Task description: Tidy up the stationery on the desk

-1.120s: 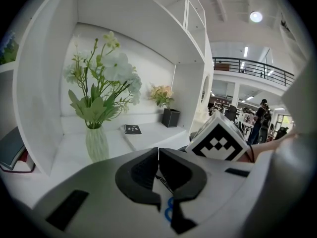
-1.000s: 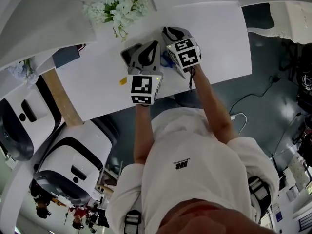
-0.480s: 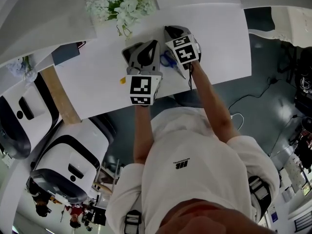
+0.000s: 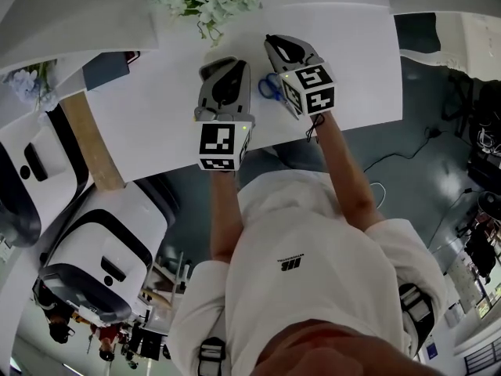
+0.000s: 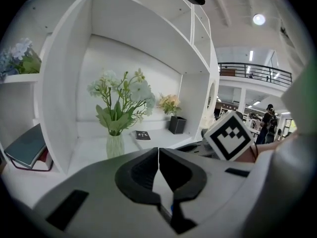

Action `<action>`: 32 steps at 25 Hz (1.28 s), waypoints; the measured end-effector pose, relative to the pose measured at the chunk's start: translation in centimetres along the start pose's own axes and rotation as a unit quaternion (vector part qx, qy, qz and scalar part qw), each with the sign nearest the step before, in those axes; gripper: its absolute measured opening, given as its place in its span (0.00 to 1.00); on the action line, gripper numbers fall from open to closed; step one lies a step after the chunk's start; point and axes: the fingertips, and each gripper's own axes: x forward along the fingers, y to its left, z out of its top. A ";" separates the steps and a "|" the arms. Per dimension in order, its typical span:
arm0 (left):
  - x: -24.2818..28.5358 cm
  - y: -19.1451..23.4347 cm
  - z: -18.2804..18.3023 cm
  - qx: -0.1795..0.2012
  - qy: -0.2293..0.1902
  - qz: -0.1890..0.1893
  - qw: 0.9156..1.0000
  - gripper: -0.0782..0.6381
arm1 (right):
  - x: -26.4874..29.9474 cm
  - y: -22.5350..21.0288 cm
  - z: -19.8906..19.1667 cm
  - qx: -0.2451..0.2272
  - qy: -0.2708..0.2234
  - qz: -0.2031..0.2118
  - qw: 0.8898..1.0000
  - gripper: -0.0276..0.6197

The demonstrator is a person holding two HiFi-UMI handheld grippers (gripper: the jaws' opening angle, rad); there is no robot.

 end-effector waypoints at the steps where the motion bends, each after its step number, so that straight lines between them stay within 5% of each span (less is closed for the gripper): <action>1: -0.4 0.2 0.0 -0.001 -0.002 0.004 1.000 0.11 | -0.5 0.6 0.6 0.003 -0.013 0.008 1.000 0.10; 8: -3.6 2.0 -0.2 -0.010 -0.013 0.035 0.999 0.11 | -2.7 5.5 4.7 0.019 -0.095 0.077 0.992 0.10; 18: -6.7 3.8 -1.1 -0.029 -0.025 0.066 0.997 0.11 | -3.7 11.0 6.2 0.042 -0.140 0.159 0.976 0.10; 32: -7.9 4.7 -2.5 -0.042 -0.023 0.086 0.995 0.11 | -1.4 14.0 6.0 0.036 -0.173 0.195 0.965 0.10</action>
